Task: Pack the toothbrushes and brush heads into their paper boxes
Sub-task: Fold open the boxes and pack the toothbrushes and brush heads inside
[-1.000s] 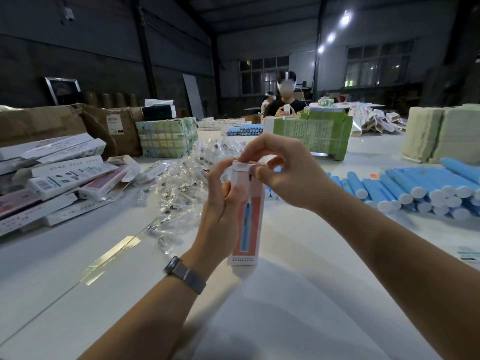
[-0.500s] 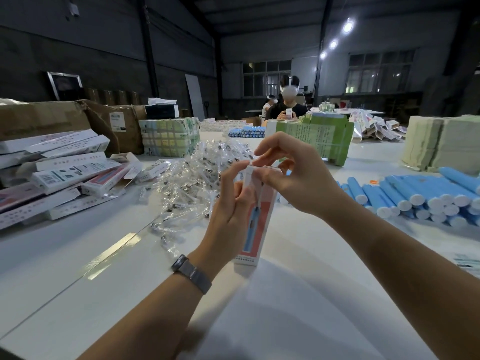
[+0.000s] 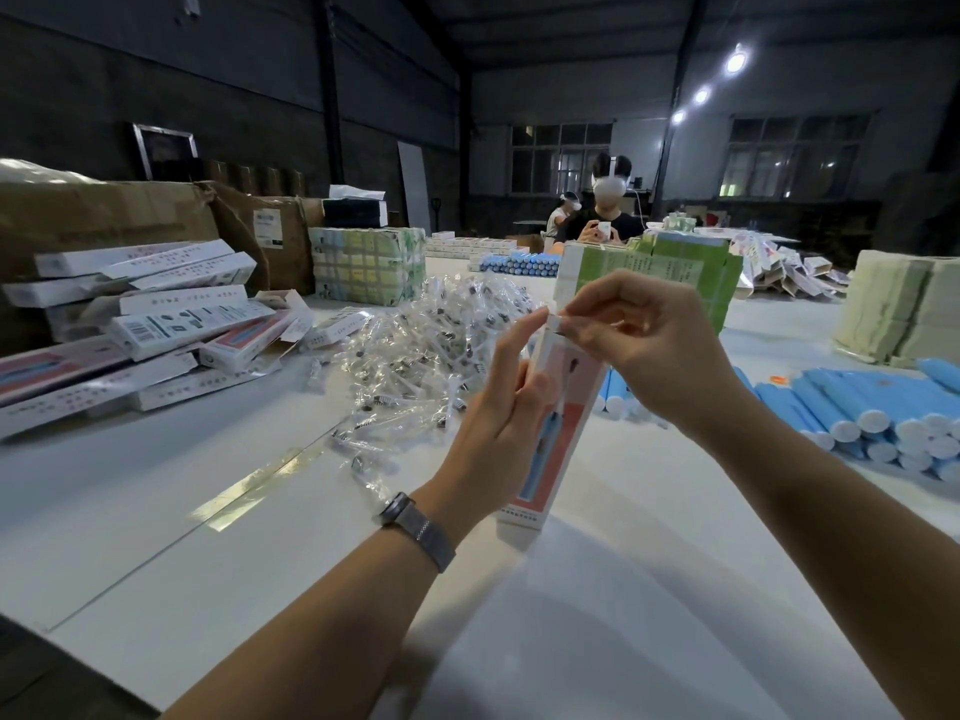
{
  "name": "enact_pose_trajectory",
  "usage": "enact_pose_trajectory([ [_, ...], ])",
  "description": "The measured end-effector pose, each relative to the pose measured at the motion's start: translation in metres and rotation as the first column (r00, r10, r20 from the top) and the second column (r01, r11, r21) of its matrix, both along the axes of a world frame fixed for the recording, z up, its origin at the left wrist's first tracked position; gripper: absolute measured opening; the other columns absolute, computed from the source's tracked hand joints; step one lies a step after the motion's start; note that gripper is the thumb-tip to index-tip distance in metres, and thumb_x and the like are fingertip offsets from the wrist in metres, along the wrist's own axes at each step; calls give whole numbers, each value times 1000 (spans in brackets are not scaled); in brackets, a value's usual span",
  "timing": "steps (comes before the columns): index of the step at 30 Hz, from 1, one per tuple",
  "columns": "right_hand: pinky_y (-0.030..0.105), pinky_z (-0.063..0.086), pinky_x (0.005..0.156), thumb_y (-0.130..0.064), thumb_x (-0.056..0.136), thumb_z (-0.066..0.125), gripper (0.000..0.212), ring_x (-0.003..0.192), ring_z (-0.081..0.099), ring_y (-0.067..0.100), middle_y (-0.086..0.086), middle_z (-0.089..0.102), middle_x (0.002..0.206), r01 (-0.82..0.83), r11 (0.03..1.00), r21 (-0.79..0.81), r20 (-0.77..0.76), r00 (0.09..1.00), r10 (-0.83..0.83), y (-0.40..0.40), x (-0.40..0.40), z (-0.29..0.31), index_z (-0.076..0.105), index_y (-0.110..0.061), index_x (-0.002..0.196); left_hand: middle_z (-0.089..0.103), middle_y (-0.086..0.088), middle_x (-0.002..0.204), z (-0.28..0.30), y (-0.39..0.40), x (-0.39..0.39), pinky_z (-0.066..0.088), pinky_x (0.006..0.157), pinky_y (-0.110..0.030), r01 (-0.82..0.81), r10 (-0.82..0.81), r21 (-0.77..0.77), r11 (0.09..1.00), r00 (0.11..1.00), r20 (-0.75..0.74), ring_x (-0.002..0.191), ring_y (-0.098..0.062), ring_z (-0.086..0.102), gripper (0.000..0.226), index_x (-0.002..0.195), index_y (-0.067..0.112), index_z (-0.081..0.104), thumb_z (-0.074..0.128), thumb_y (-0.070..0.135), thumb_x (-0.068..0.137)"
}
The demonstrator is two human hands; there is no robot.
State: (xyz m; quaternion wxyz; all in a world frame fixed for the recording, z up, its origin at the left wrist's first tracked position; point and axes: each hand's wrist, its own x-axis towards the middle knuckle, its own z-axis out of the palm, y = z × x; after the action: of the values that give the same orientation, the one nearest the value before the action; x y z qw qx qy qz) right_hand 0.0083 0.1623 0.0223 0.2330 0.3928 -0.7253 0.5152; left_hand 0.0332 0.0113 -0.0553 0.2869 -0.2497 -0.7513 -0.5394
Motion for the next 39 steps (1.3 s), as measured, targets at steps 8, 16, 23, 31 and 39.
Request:
enact_pose_trajectory([
  [8,29,58,80,-3,87,69,24,87,70,11,-7,75,85,-47,997,59,40,998,45,5,-6,2,74,-26,85,63,-16,106,2,-2,1,59,81,-52,22,-23,46,999,999,38,91,-33,66,41,133,66,30,32,37,104],
  [16,17,55,74,-3,85,71,23,86,72,8,-9,76,87,-75,992,97,84,994,67,13,-6,7,75,-26,85,55,-37,104,8,-2,5,48,79,-69,82,-89,92,992,993,73,88,-49,58,40,129,59,35,33,27,104],
  [23,24,55,78,-4,88,69,25,83,67,9,-11,74,80,-5,999,46,38,999,3,1,-4,-3,74,-28,84,56,-34,97,6,-4,2,50,72,-65,77,-89,165,983,994,65,79,-48,57,38,118,60,41,39,26,102],
  [31,34,60,77,-6,89,69,22,86,68,14,1,73,87,-25,999,26,-6,1000,25,-7,-2,-8,72,-27,86,58,-30,101,3,-4,3,51,74,-67,13,-18,139,990,999,31,85,-46,61,37,120,62,36,35,29,102],
  [39,33,60,73,-10,88,71,13,86,67,12,-2,71,90,0,990,141,-65,998,9,1,-5,-3,71,-22,92,56,-34,101,8,-8,4,50,77,-68,93,-100,133,987,994,50,86,-50,58,35,118,52,41,38,21,101],
])
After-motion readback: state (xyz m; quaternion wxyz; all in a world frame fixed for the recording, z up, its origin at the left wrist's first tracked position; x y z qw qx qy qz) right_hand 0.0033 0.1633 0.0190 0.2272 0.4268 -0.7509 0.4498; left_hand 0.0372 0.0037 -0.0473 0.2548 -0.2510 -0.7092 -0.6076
